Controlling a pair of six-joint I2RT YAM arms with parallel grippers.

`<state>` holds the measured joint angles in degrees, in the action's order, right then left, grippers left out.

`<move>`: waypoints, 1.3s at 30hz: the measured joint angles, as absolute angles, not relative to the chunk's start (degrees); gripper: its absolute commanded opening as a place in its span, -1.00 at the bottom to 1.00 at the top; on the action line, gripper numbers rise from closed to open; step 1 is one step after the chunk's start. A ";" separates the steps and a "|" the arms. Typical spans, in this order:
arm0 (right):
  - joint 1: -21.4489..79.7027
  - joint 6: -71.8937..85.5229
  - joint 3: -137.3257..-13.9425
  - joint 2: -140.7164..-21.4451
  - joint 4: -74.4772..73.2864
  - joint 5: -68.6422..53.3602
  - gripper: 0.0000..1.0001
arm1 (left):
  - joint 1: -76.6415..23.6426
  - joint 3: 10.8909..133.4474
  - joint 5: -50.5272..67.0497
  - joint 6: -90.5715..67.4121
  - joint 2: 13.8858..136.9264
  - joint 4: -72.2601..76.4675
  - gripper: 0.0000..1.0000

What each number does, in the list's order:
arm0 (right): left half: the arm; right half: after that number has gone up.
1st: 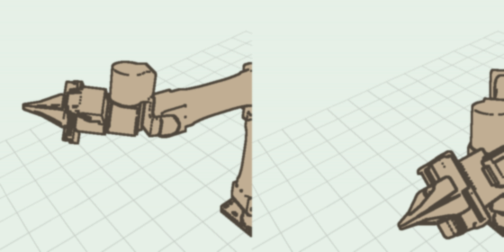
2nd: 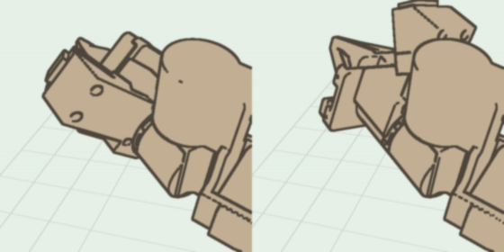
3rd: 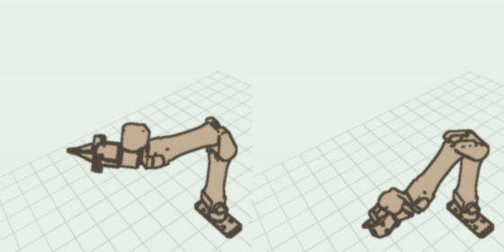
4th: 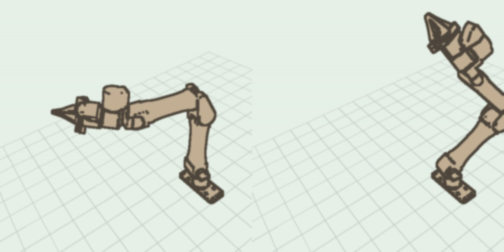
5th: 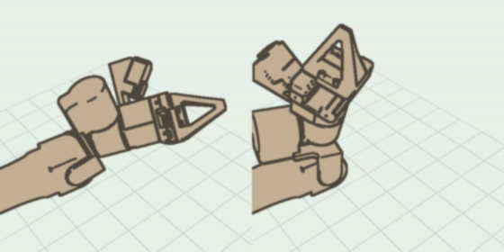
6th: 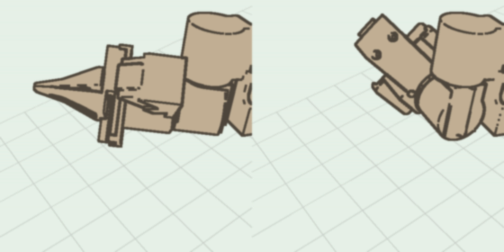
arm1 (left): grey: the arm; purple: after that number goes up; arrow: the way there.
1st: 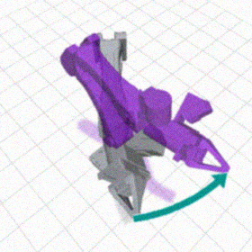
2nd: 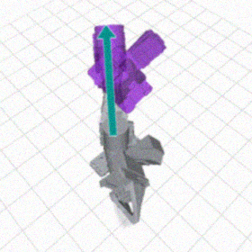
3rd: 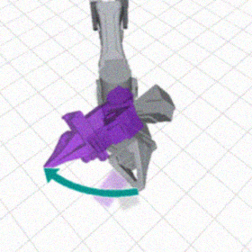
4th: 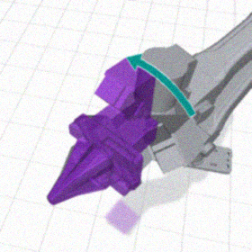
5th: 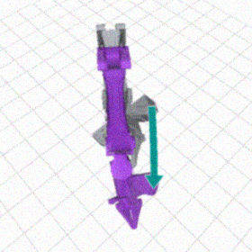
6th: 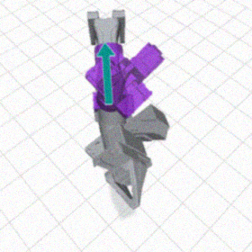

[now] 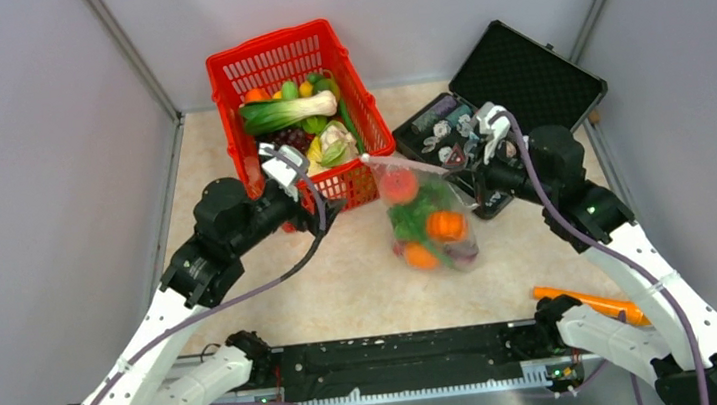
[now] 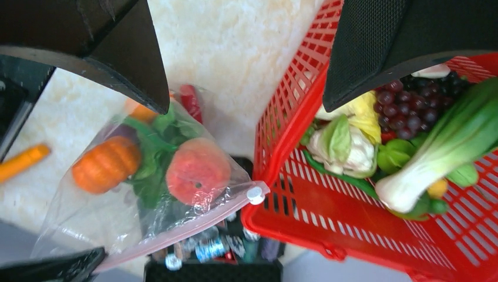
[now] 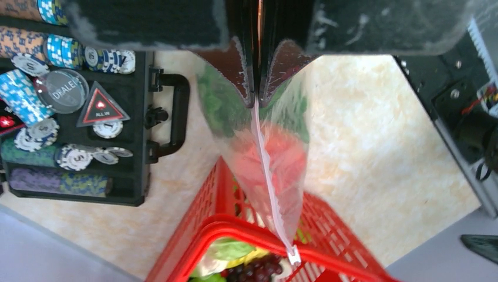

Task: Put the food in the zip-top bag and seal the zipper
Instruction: Place the zipper food storage bag at the center of the board, then reset both arms

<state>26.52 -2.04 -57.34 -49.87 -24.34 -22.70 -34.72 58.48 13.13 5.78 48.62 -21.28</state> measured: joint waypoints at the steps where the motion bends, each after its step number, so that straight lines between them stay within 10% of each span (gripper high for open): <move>1: 26.52 -1.13 -57.34 -49.91 -23.42 -21.58 -0.81 | -34.63 58.48 12.58 5.08 48.36 -19.88 0.97; 5: 26.52 1.83 -57.36 -50.46 -19.27 -17.89 -0.07 | -34.59 58.50 9.39 2.04 49.15 -16.45 0.97; 9: 26.52 4.21 -57.36 -50.81 -18.48 -11.60 0.26 | -34.30 58.43 6.15 -0.27 50.54 -16.29 0.97; 27: 21.10 11.09 -64.10 -47.55 -22.44 19.55 0.59 | -19.94 65.36 -1.02 -10.70 52.14 -21.87 0.97; 39: -2.46 17.23 -63.66 -50.78 -27.42 8.95 0.59 | -1.63 67.48 1.21 -22.55 56.64 -27.18 0.97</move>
<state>-2.46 17.23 -63.66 -50.78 -27.42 8.95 -1.63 67.48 1.21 -22.55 56.64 -27.18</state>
